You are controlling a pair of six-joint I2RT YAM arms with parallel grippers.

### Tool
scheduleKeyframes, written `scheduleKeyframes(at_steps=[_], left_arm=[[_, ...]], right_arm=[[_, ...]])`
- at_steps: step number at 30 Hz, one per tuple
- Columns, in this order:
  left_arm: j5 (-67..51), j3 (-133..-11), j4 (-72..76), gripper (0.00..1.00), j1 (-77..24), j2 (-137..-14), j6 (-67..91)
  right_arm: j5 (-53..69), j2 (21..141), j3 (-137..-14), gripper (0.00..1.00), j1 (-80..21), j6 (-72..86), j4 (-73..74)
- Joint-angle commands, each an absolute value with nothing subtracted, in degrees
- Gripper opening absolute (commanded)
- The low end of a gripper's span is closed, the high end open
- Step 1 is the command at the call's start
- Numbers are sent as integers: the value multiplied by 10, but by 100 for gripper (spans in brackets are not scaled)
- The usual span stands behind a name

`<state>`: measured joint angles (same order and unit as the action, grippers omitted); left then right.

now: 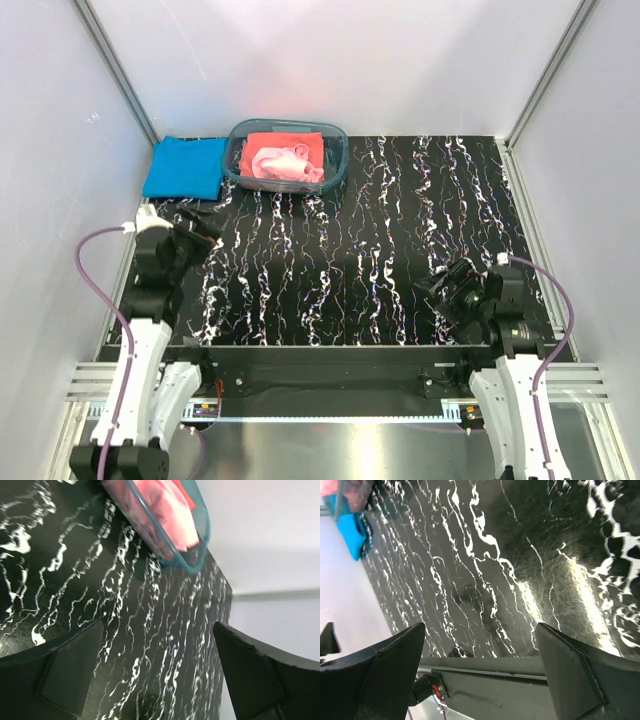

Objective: Fold and stack the t-shirts
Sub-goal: Grab the tshirt from the pile

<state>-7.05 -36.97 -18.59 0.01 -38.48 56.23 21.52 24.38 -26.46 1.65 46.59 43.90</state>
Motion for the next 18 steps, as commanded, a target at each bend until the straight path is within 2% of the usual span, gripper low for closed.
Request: scheduleKeyframes(at_steps=[1,5,7,9,14,18], left_arm=[[-39,-443,-208,99,4,-458,579],[-262,-473,-24,99,9,-607,606],[-285,-518,28,99,8,-693,616],[-259,-556,30,99,3,-729,578],[-129,-828,-164,99,-25,-913,412],[-92,-960,-224,88,-37,-1030,355]], right_arm=[[167,279,-338,100,11,432,453],[137,351,-415,100,11,412,468],[112,411,-438,100,11,401,490],[98,457,-472,100,11,386,505],[89,560,-534,100,11,342,505],[110,625,-597,100,11,300,503]])
